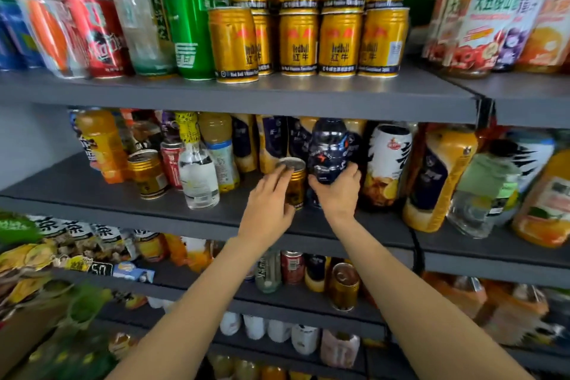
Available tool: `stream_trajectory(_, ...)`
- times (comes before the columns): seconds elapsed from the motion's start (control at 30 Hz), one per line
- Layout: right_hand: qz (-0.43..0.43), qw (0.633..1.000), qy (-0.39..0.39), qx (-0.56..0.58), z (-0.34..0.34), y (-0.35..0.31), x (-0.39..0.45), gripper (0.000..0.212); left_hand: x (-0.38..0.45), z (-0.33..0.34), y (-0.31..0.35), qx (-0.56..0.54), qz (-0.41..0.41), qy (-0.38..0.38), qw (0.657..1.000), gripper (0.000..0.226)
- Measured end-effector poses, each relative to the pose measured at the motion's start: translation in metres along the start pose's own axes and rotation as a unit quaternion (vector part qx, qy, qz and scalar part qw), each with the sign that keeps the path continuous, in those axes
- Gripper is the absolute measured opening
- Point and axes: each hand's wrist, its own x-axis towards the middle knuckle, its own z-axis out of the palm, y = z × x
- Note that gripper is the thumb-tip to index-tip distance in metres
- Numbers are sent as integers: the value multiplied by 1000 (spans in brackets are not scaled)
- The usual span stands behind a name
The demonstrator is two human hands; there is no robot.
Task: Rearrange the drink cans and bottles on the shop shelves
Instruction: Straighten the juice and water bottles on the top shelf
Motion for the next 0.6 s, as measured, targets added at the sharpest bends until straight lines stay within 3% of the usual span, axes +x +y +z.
stream_trajectory(0.17, -95, 993, -41, -56, -37, 13, -14, 65, -5, 16, -6, -36, 2, 19, 999, 61)
stream_trajectory(0.3, -118, 989, -82, -44, -84, 32, -32, 72, -16, 21, 6, -71, -7, 85, 994, 46)
stream_trajectory(0.47, -128, 983, -129, -29, -156, 56, -54, 78, -19, 26, 63, -164, 63, 89, 980, 41)
stream_trajectory(0.6, -105, 982, -148, -58, -228, 102, -75, 81, -23, 48, 130, -171, 79, 53, 981, 40)
